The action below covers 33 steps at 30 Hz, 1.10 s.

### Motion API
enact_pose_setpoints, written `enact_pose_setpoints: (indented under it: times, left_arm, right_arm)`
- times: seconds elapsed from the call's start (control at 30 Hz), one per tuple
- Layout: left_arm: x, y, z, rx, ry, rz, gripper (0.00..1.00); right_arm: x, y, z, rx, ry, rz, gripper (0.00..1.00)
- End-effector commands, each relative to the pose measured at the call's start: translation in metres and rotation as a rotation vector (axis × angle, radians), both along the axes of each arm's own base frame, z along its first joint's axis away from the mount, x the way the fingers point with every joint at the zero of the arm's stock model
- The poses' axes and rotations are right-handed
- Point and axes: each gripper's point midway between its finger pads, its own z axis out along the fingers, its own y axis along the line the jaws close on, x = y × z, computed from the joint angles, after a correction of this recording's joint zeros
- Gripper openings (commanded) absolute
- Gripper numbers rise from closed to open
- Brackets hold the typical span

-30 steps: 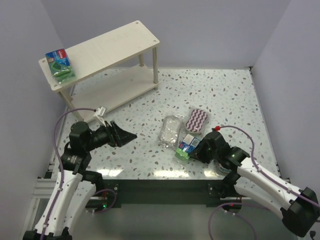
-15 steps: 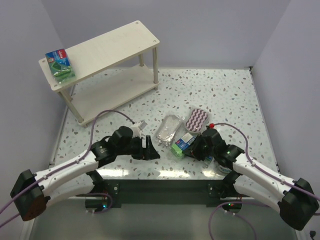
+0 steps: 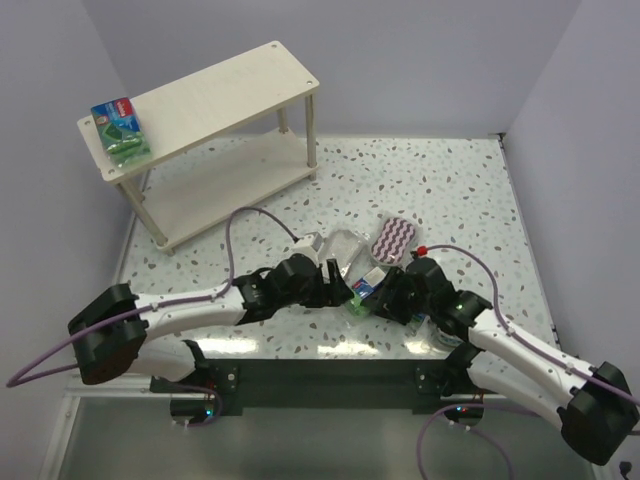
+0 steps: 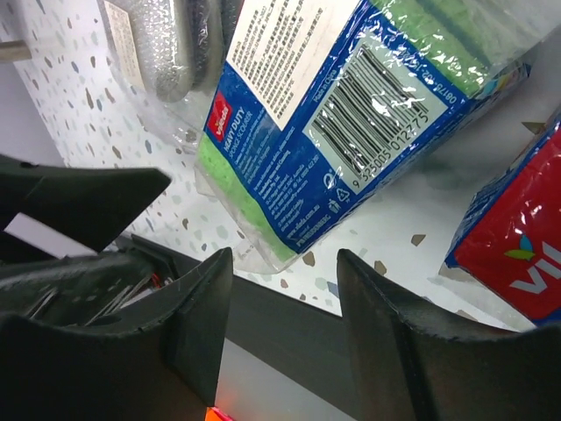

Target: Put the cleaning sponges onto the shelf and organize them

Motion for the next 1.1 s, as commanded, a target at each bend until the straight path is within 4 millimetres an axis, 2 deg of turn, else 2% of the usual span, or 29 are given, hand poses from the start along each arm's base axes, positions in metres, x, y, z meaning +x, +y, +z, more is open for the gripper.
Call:
enact_pose_setpoints:
  times: [0.0, 0.2, 0.37, 0.4, 0.53, 0.57, 0.73, 1.03, 1.07]
  left_arm:
    - [0.022, -0.022, 0.019, -0.054, -0.057, 0.080, 0.79]
    - [0.032, -0.026, 0.004, -0.019, -0.051, 0.126, 0.69]
    - [0.039, -0.041, 0.001, -0.017, -0.049, 0.116, 0.60]
    - [0.039, -0.043, -0.007, 0.000, -0.039, 0.110, 0.58]
    - [0.038, -0.052, -0.016, 0.010, -0.029, 0.076, 0.50]
    - [0.037, -0.053, -0.017, 0.012, -0.030, 0.067, 0.45]
    - [0.027, -0.052, -0.017, 0.003, -0.029, 0.017, 0.34]
    - [-0.004, -0.050, -0.023, -0.036, 0.002, -0.119, 0.00]
    - [-0.007, -0.047, -0.025, -0.038, 0.006, -0.123, 0.00]
  right_arm:
    - [-0.003, -0.001, 0.012, 0.000, -0.027, 0.028, 0.55]
    - [-0.008, -0.006, 0.012, 0.000, -0.031, 0.023, 0.56]
    - [-0.012, -0.010, 0.014, -0.002, -0.035, 0.025, 0.56]
    - [-0.014, -0.010, 0.013, -0.003, -0.030, 0.029, 0.56]
    - [-0.017, -0.012, 0.014, -0.003, -0.028, 0.032, 0.56]
    - [-0.017, -0.013, 0.014, -0.005, -0.028, 0.032, 0.56]
    - [-0.020, -0.015, 0.014, -0.009, -0.025, 0.035, 0.56]
    - [-0.022, -0.017, 0.015, -0.013, -0.023, 0.029, 0.57]
    - [-0.022, -0.019, 0.016, -0.020, -0.025, 0.027, 0.57]
